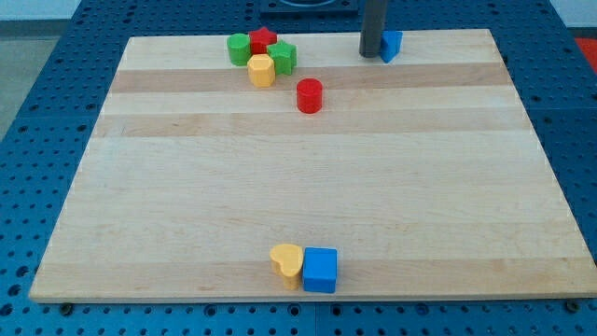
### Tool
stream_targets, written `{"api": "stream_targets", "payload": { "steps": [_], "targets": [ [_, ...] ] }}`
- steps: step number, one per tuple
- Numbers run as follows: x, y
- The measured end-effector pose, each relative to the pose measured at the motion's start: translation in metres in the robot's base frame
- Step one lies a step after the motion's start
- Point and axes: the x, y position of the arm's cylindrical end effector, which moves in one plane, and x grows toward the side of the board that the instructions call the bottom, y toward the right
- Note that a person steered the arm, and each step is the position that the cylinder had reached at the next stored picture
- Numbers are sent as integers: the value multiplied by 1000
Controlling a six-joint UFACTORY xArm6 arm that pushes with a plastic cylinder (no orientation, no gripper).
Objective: Place yellow hexagon left diagonally towards red circle
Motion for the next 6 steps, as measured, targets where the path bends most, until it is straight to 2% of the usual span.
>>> {"api": "stream_targets", "payload": {
  "steps": [1,3,5,6],
  "targets": [
    [-1,-48],
    [71,-82],
    [76,-259],
    [54,-291]
  ]
}}
